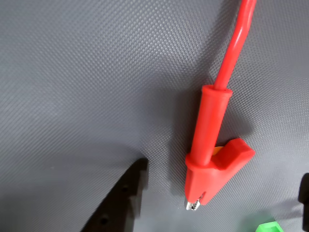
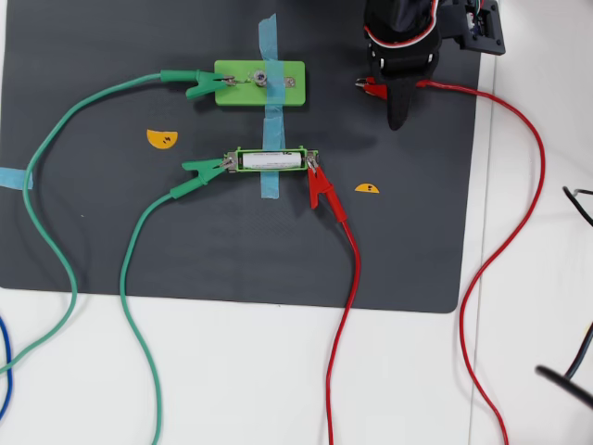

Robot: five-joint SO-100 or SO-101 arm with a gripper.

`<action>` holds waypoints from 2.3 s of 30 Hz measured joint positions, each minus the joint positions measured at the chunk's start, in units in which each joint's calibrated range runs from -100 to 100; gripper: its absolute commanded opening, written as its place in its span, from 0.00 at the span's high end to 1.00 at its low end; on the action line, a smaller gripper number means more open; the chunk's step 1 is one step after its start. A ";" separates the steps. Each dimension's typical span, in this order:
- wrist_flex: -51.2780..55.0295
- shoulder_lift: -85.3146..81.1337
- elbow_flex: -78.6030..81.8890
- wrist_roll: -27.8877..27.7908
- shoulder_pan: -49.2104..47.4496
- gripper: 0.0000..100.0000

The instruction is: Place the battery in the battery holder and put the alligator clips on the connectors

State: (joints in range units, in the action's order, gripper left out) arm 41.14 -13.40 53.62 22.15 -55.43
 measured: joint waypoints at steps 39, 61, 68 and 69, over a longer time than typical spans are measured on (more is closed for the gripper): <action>15.62 19.15 -22.12 0.10 0.90 0.69; 21.45 21.00 -25.06 1.19 0.90 0.70; 25.31 21.34 -27.63 1.65 0.90 0.70; 26.43 21.42 -28.08 2.17 0.90 0.70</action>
State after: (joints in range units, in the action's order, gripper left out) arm 67.57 8.02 25.54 24.32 -54.54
